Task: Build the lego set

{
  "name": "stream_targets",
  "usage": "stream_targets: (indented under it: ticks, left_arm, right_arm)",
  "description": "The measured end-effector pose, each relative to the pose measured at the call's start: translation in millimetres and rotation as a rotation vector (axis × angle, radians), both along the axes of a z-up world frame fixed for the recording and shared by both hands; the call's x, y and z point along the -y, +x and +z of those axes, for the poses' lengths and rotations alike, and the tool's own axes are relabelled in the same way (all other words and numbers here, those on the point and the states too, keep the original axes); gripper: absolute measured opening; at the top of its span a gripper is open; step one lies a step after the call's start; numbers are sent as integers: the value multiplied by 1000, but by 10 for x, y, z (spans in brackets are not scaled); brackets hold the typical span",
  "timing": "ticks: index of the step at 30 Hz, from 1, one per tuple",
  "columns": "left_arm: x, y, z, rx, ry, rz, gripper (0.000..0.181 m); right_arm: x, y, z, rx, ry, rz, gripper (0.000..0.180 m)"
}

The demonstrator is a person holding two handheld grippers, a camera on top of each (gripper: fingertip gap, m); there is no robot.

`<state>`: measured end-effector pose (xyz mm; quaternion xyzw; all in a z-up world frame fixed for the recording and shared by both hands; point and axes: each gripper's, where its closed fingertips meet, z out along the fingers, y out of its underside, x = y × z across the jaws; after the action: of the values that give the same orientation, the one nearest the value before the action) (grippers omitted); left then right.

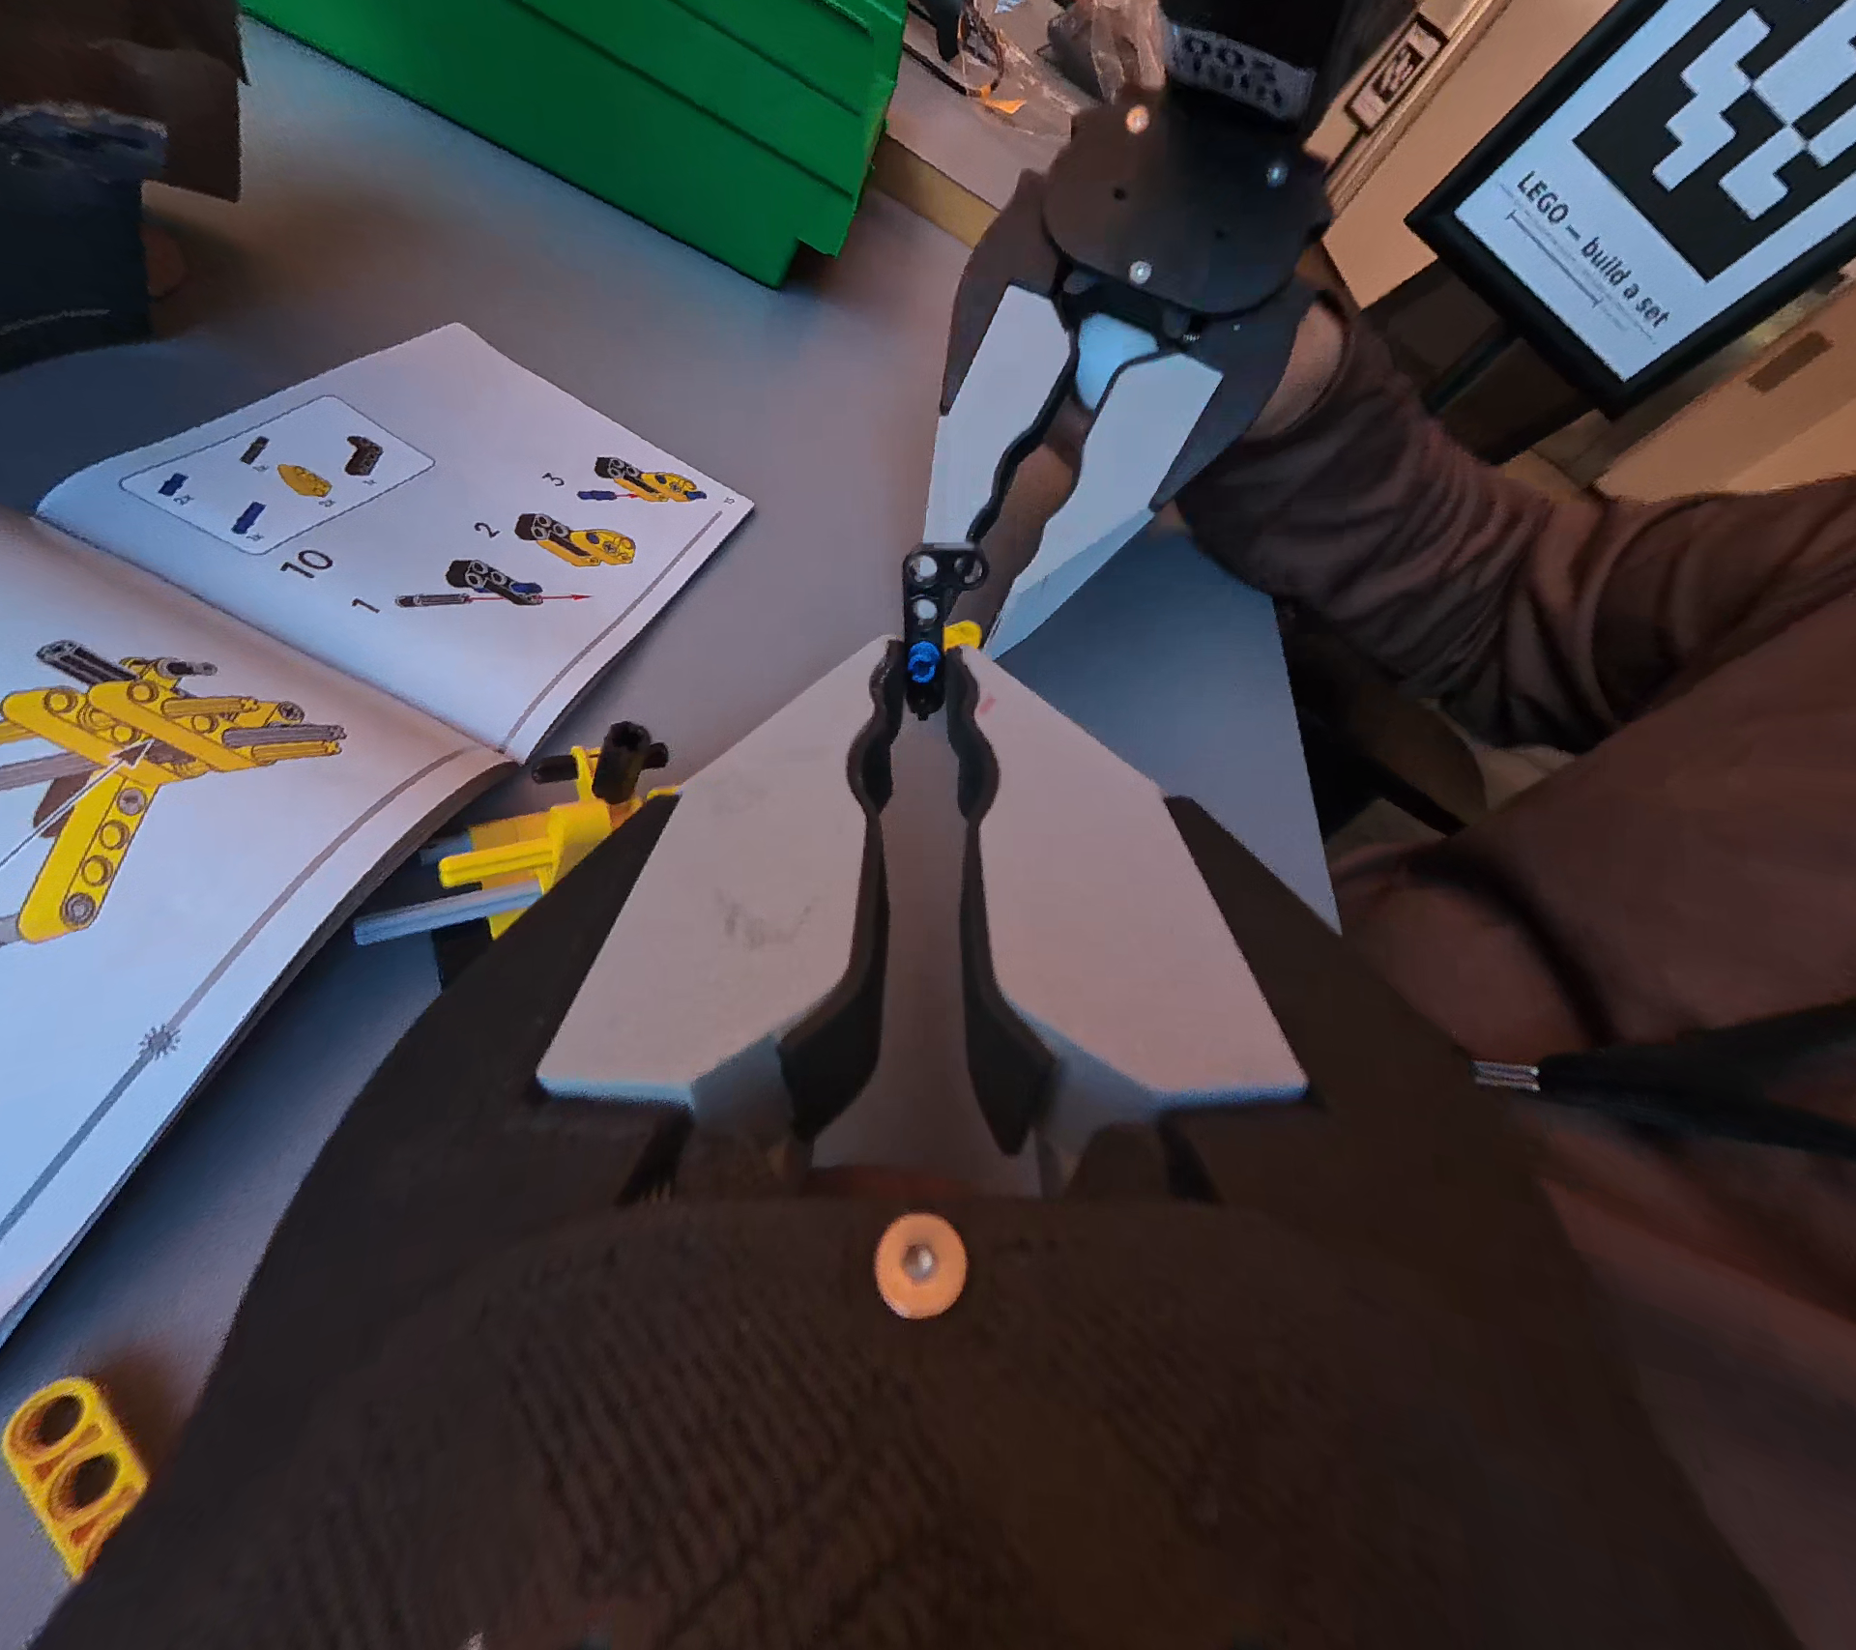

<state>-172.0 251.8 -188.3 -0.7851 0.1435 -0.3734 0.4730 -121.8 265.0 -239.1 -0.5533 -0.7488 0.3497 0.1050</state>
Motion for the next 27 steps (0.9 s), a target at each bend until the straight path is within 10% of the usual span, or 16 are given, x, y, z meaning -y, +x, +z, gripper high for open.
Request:
stream_targets:
  ticks: [11,27]
  left_arm:
    - [67,123,-40,-123,54,-37,5]
    - [60,107,-64,-148,51,-26,5]
  right_arm:
    - [-96,533,20,737,444,359,11]
    - [-74,469,-1,752,335,281,20]
